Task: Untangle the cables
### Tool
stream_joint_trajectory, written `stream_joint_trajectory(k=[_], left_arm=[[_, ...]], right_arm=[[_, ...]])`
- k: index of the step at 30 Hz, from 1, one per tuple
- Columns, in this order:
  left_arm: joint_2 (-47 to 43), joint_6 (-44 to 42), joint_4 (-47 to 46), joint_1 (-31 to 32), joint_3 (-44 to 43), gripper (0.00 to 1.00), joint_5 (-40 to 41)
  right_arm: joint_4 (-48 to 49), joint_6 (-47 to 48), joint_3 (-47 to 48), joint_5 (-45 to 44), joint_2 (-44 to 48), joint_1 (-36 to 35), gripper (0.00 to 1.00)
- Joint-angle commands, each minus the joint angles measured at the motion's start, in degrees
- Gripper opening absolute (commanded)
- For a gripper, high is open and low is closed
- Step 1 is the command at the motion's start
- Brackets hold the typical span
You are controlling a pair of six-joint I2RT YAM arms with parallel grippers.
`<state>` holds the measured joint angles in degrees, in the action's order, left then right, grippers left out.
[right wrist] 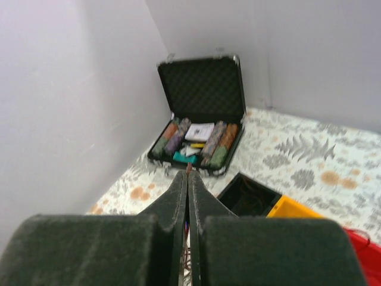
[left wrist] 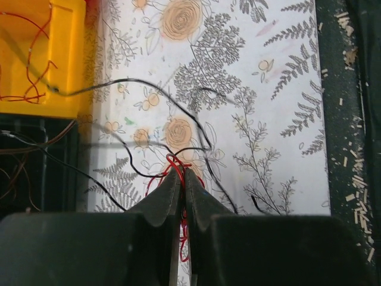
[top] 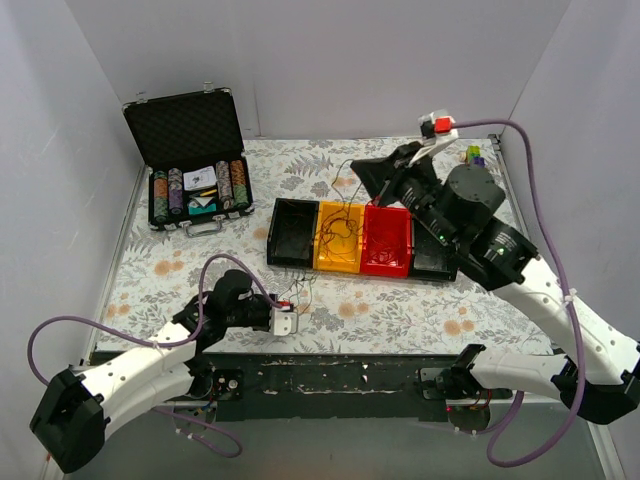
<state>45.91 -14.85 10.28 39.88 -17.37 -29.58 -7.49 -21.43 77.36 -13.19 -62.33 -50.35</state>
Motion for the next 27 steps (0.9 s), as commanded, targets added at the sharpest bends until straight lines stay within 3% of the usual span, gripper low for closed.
stream_joint_trajectory(k=[1, 6, 17, 21, 27], left_arm=[[-1.35, -1.49, 7.90, 0.20, 0.32, 0.00, 1.10], [-1.17, -2.11, 11.95, 0.20, -0.13, 0.00, 1.28], [-1.70, -3.61, 11.87, 0.20, 3.04, 0.00, 2.43], [-1.53, -3.52, 11.42, 0.20, 2.69, 0.00, 2.51], [-3.01, -2.90, 11.34, 0.20, 0.76, 0.00, 2.78]], right_arm=[[-1.04, 7.71, 9.28, -3.76, 0.36, 0.86, 0.01], [-1.13, 14.47, 20.87, -7.28, -2.97, 2.01, 0.01], [2.56, 28.28, 46.11, -10.81, -13.69, 2.36, 0.01], [2.57, 27.41, 48.06, -8.70, -16.16, 2.36, 0.01], [2.56, 24.42, 43.50, -5.71, -18.09, 2.62, 0.01]])
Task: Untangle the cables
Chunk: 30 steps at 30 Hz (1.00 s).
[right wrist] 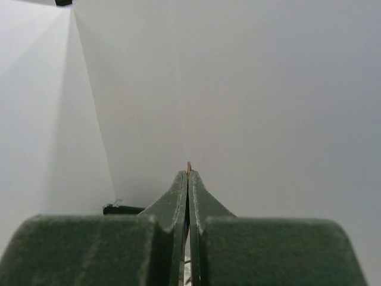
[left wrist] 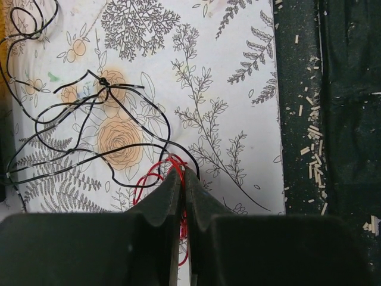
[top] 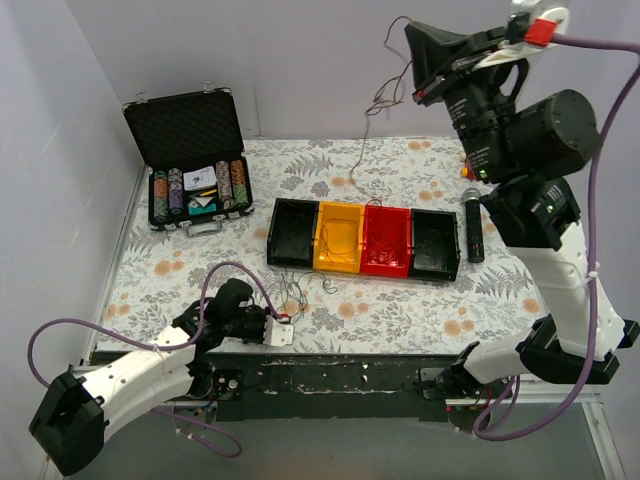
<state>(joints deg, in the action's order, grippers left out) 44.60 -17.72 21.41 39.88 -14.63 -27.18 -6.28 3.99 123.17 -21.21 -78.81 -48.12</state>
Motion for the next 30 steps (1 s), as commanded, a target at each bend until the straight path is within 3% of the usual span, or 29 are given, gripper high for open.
stream_joint_trajectory(k=[1, 10, 17, 30], left_arm=[[-2.14, 0.05, 0.21, 0.20, -2.33, 0.00, 0.29], [-6.54, 4.09, 0.04, 0.20, -6.46, 0.18, -0.24], [-9.09, 6.38, 0.65, 0.20, -7.95, 0.19, -1.21], [-11.73, 7.78, 3.11, 0.20, -9.80, 0.19, 0.46]], right_arm=[[1.36, -1.70, -2.76, 2.92, -1.96, 0.57, 0.01], [1.62, -8.90, -5.66, 11.18, -7.23, 2.33, 0.01], [4.08, -13.30, -10.23, 15.94, -12.94, 3.47, 0.01], [12.34, -17.96, -21.91, 16.38, -22.70, 3.64, 0.01]])
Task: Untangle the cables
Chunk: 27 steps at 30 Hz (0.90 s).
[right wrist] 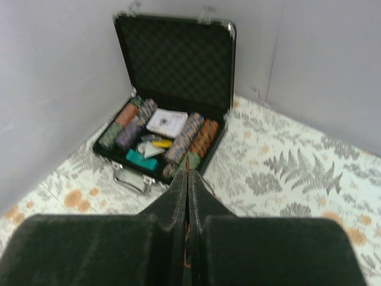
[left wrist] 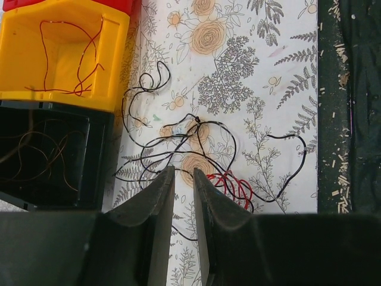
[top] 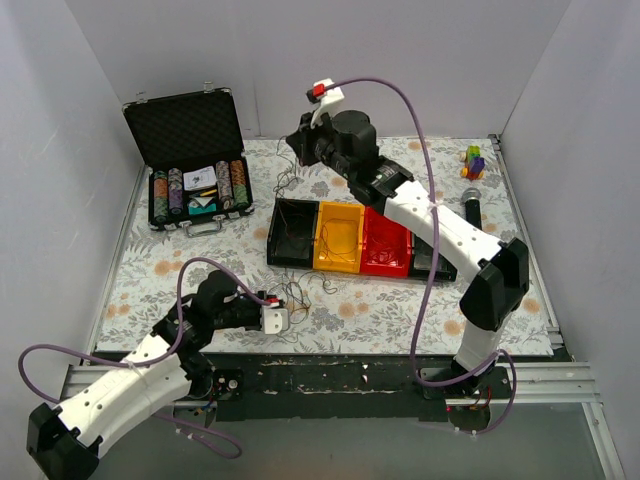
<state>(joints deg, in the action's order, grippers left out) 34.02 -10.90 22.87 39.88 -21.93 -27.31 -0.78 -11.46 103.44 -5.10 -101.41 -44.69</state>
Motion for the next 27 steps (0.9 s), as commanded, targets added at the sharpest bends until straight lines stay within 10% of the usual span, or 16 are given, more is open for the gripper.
stream_joint_trajectory(k=[1, 27], left_arm=[[-1.50, 0.88, 1.91, 0.20, -2.50, 0.19, 0.85], [-1.50, 0.88, 1.91, 0.20, -2.41, 0.19, 3.32]], right_arm=[[7.80, -2.86, -3.58, 0.27, -0.46, 0.13, 0.01], [10.63, -7.70, -26.11, -2.72, -4.05, -4.27, 0.01]])
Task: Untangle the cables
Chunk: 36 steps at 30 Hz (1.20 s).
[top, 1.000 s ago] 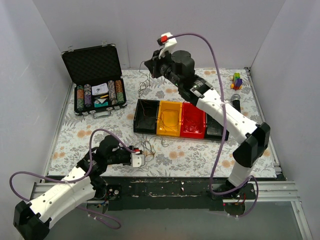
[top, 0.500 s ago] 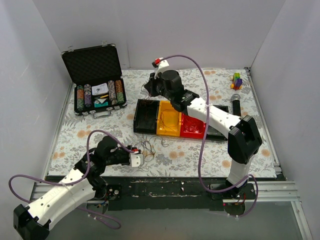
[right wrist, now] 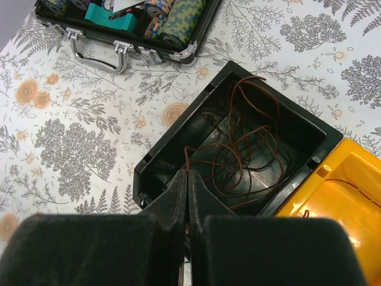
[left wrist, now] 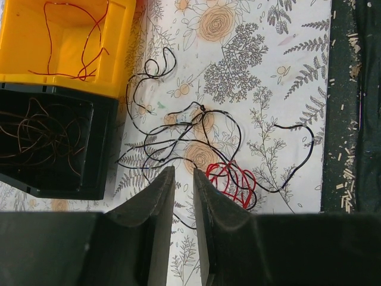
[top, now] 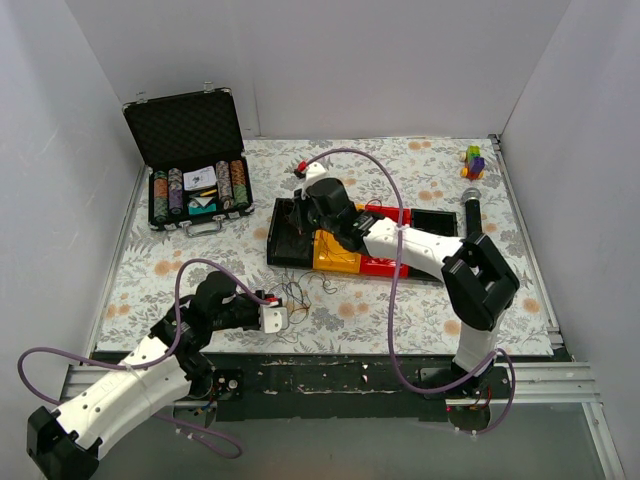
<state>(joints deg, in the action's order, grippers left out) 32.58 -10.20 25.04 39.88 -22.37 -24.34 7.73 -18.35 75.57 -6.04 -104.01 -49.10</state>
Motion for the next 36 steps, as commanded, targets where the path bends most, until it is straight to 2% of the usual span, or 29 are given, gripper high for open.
stream_joint_trajectory(k=[1, 7, 10, 11, 13, 15, 16, 18, 24, 29, 33, 36], left_arm=[[-0.06, 0.18, -0.16, 0.20, -1.98, 0.19, 0.34], [-0.06, 0.62, -0.25, 0.20, -2.15, 0.19, 0.87], [-0.15, 0.62, -0.16, 0.20, -1.89, 0.19, 0.87], [-0.23, 0.70, -0.16, 0.20, -1.63, 0.20, 0.87], [-0.15, 0.36, -0.34, 0.20, -0.75, 0.22, 0.87], [-0.06, -0.17, -0.51, 0.20, 0.22, 0.27, 0.87], [-0.06, -0.44, -0.43, 0.20, 0.74, 0.29, 0.78], [-0.06, -0.96, -0.43, 0.20, 1.45, 0.33, 0.61], [0.47, -2.28, -0.25, 0.20, 3.47, 0.35, 1.22], [0.64, -2.55, -0.34, 0.20, 4.53, 0.40, 0.96], [2.31, -3.42, -3.23, 0.20, 6.28, 0.40, 0.87], [4.42, -4.04, -4.99, 0.20, 6.64, 0.39, 0.08]], right_arm=[[0.64, -0.81, 2.90, -1.87, -3.03, 0.23, 0.01], [-6.22, -0.90, 12.13, -2.30, -12.26, 0.23, 0.01], [-7.46, -0.72, 13.55, -2.22, -13.33, 0.23, 0.01], [-7.29, -0.64, 13.20, -2.31, -12.81, 0.23, 0.06], [-7.29, -0.37, 12.67, -1.78, -11.05, 0.32, 0.35], [-7.03, -0.02, 11.54, -1.95, -7.98, 0.41, 0.57], [-6.68, -0.11, 10.49, -1.95, -5.79, 0.41, 0.66], [-4.75, -0.20, 5.66, -1.34, 0.09, 0.41, 0.75], [-2.98, -1.25, -7.17, -0.72, 15.56, -0.47, 0.78], [-2.54, -5.28, -20.61, -1.43, 25.33, -4.41, 0.79], [-0.09, -8.71, -28.53, -1.08, 26.31, -8.90, 0.78], [2.46, -10.47, -30.57, -1.42, 23.86, -13.11, 0.78]])
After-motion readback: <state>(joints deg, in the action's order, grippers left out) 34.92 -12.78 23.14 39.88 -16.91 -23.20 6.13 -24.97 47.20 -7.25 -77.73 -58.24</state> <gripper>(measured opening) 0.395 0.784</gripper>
